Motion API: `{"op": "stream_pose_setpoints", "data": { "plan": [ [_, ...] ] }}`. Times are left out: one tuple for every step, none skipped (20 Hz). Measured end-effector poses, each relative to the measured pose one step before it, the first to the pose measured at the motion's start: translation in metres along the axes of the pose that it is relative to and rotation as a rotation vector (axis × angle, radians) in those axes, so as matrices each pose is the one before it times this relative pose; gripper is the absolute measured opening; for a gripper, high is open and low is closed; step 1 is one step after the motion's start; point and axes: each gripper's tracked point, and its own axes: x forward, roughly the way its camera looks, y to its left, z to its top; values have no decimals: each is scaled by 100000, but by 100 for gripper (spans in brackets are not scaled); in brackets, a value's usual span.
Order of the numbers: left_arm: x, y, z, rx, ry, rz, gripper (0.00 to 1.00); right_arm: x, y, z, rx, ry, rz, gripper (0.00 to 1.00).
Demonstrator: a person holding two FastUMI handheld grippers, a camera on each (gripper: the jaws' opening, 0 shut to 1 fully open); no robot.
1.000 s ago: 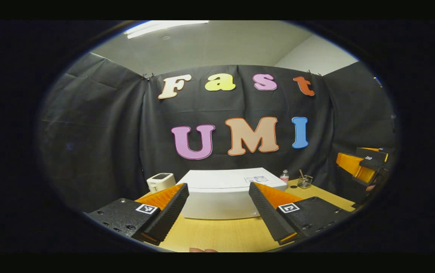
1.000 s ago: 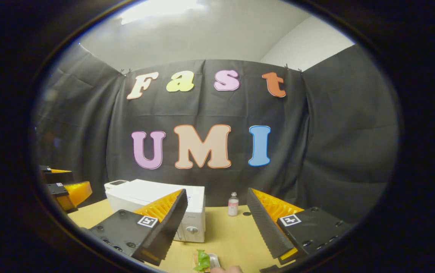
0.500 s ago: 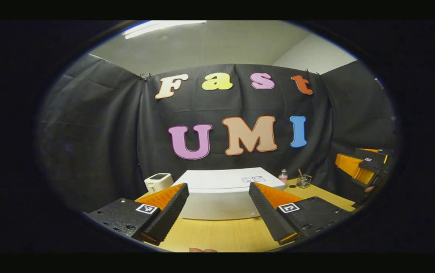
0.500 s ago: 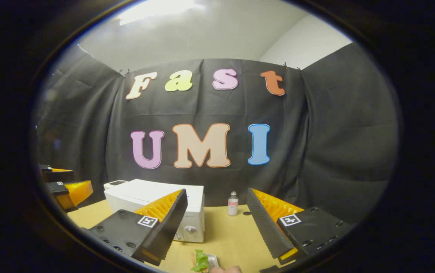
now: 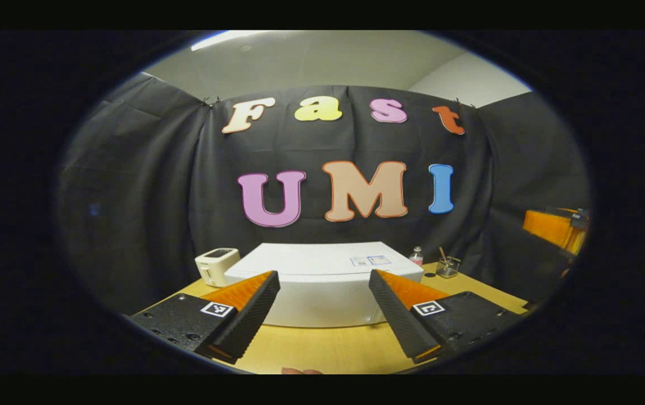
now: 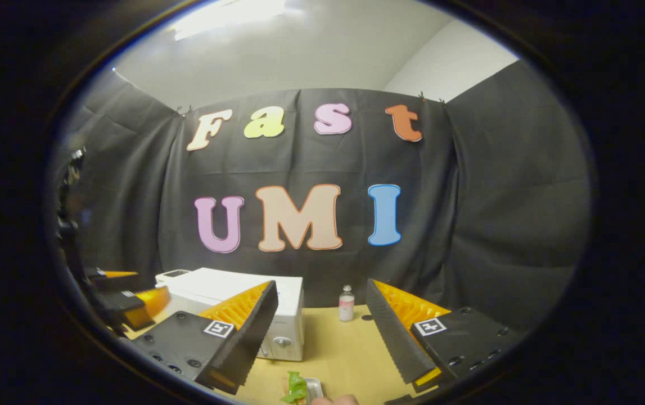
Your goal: Open the microwave oven with the left hand, put the food in, and close the microwave oven.
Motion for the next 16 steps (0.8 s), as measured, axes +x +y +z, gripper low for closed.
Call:
{"op": "stream_pose_setpoints", "data": {
  "plan": [
    [930, -696, -1468, 249, 1860, -1074, 100, -313, -543, 58, -1353, -310, -534, 96],
    [808, -615, -1522, 636, 2218, -846, 100, -240, -528, -30, -1371, -111, -482, 100],
    [918, -571, -1369, 440, 1684, -783, 100, -300, -416, -59, -866, -60, -571, 100],
    [910, -685, -1304, 350, 458, -1010, 100, -273, -431, 50, -231, -190, -857, 100],
    [779, -660, -1096, -908, 1262, -677, 100, -189, -426, -52, -14, 135, -859, 100],
    [1058, -741, -948, -875, 1078, -1066, 100, -247, -364, -10, -46, 22, -649, 100],
    [1013, -718, -1602, 178, 3557, -718, 100, -248, -478, -129, -403, 133, -889, 100],
    [1019, -528, -1335, 502, 3277, -198, 100, -227, -395, -202, -739, 442, -867, 96],
    [942, -549, -1110, 98, 2813, -251, 100, -166, -533, -241, -611, 428, -880, 96],
    [963, -791, -989, 65, 3403, -971, 100, -113, -405, -68, -130, 600, -803, 96],
    [847, -518, -1238, 16, 4079, -291, 100, -92, -374, -160, 287, 502, -750, 96],
    [699, -571, -888, 103, 3079, -463, 100, -49, -306, -4, 216, 325, -758, 96],
    [582, -403, -534, 200, 1831, -218, 100, -78, -460, -2, -33, -46, -1067, 100],
    [317, -293, -181, 195, 947, -182, 100, -7, -422, 104, -309, -97, -1083, 100],
    [361, -214, -92, 310, 819, -67, 100, 54, -340, -139, -374, 207, -988, 100],
    [155, -152, 74, 547, 212, -363, 100, 58, -276, -234, -426, 722, -502, 100]
  ]
}}
